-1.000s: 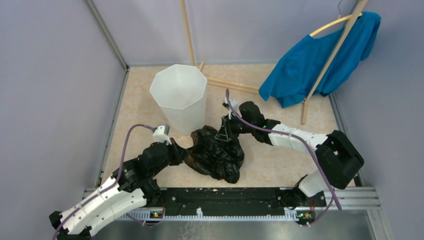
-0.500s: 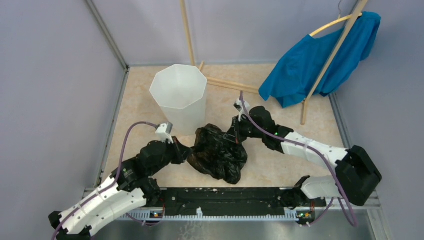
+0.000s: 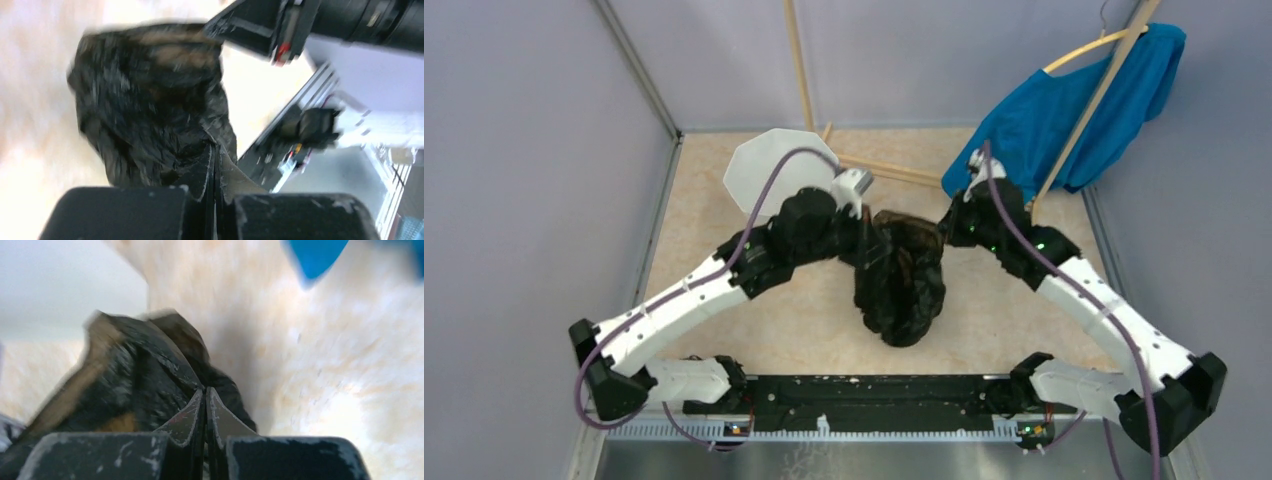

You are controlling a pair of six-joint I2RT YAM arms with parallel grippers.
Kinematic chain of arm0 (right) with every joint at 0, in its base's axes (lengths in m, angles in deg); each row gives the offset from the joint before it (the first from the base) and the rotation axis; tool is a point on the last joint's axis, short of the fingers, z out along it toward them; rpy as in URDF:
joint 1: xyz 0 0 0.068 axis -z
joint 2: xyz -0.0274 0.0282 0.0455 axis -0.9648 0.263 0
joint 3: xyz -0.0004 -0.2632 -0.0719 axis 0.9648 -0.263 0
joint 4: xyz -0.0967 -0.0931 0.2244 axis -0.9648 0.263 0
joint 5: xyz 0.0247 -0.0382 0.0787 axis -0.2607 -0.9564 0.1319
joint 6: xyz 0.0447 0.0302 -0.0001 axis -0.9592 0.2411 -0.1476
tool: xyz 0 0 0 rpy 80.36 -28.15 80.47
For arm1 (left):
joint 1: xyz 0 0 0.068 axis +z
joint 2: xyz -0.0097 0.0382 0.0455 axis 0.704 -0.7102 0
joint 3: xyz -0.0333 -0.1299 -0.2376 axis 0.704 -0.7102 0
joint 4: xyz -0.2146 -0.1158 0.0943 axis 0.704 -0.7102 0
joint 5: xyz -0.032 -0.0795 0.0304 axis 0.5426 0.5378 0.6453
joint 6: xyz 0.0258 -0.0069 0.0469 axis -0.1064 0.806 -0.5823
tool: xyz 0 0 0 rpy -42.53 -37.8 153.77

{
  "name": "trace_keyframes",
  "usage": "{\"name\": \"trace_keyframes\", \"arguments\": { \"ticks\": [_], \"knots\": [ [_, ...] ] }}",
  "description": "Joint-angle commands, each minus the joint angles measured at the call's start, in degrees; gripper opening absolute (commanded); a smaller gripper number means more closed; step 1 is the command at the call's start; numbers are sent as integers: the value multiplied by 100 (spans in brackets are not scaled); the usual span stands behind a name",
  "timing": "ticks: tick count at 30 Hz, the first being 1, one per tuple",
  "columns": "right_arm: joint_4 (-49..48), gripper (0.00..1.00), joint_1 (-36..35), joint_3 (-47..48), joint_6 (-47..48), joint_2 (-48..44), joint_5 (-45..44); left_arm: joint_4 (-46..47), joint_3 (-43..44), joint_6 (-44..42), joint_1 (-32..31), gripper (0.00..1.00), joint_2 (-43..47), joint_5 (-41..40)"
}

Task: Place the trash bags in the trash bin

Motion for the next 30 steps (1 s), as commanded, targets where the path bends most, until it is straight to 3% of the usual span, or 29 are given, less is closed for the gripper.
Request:
{"name": "trace_keyframes", "arguments": {
  "ticks": [1, 3, 6, 10, 15, 18, 20, 23, 30],
  "knots": [
    [1203, 0, 147, 2665, 904, -527, -631, -109, 3193, -1510, -113, 0, -895, -884],
    [1209, 0, 141, 3560, 1217, -775, -172, 17, 4023, -2014, -111, 0, -1115, -1362],
    [738, 0, 142, 3739, 1389, -1467, 335, 660, 3866, -2238, -110, 0, -934, -1686],
    [560, 0, 143, 2171, 1318, -2657, -70, 1276, 1992, -1853, -110, 0, -225, -1737],
    [1431, 0, 148, -97, 440, -3624, -64, 1309, -781, -539, -110, 0, 920, -1013],
    [1078, 0, 138, -500, -74, -4129, 623, 1266, -1870, 85, -110, 0, 1693, -602],
    [874, 0, 138, -351, -334, -4119, 463, 1362, -2080, 158, -110, 0, 2129, -392],
    [425, 0, 133, 436, -144, -3499, 654, 1473, -1377, -247, -110, 0, 2199, -234],
    [120, 0, 131, 3638, 825, -1895, 1157, 1036, 2700, -1595, -110, 0, 489, 190]
  ]
}}
